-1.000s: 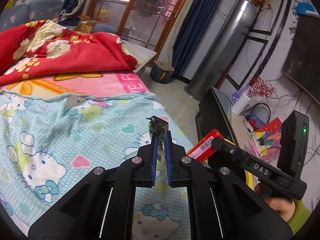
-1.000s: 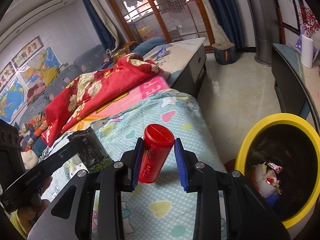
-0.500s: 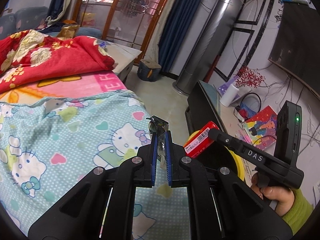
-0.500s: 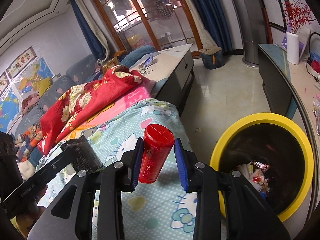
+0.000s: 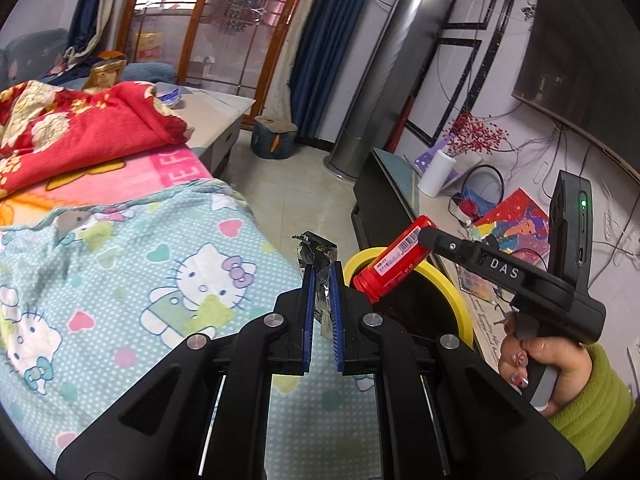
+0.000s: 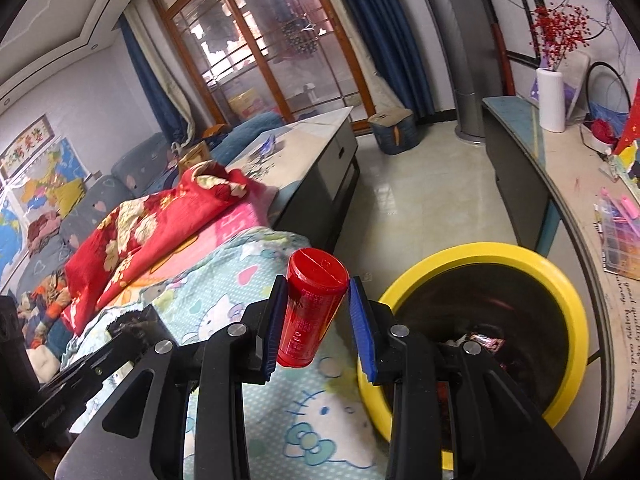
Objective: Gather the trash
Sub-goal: 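Carry the black snack pack and red container in both grippers over the yellow bin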
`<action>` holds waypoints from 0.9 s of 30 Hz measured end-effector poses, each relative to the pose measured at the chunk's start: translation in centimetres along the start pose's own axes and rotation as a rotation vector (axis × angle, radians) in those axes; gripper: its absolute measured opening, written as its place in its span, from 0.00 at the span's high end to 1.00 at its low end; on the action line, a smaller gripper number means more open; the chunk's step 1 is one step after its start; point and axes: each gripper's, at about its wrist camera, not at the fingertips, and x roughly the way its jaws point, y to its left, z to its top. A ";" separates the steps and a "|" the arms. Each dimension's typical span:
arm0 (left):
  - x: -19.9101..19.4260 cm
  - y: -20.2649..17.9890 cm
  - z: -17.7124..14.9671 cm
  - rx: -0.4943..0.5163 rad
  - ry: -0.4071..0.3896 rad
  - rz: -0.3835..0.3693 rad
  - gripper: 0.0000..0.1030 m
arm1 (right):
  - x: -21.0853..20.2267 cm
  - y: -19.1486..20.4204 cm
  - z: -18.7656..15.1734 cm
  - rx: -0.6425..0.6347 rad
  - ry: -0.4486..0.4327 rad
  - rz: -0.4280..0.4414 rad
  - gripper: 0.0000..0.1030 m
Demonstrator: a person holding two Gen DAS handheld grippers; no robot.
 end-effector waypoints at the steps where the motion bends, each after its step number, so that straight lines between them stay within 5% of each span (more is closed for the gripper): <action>1: 0.1 -0.2 0.0 0.004 0.002 -0.004 0.96 | -0.2 -0.4 0.1 0.003 -0.004 -0.004 0.71; 27: 5.6 -7.0 -1.8 0.131 0.104 -0.088 0.96 | -2.3 -8.5 0.4 0.076 -0.035 -0.124 0.71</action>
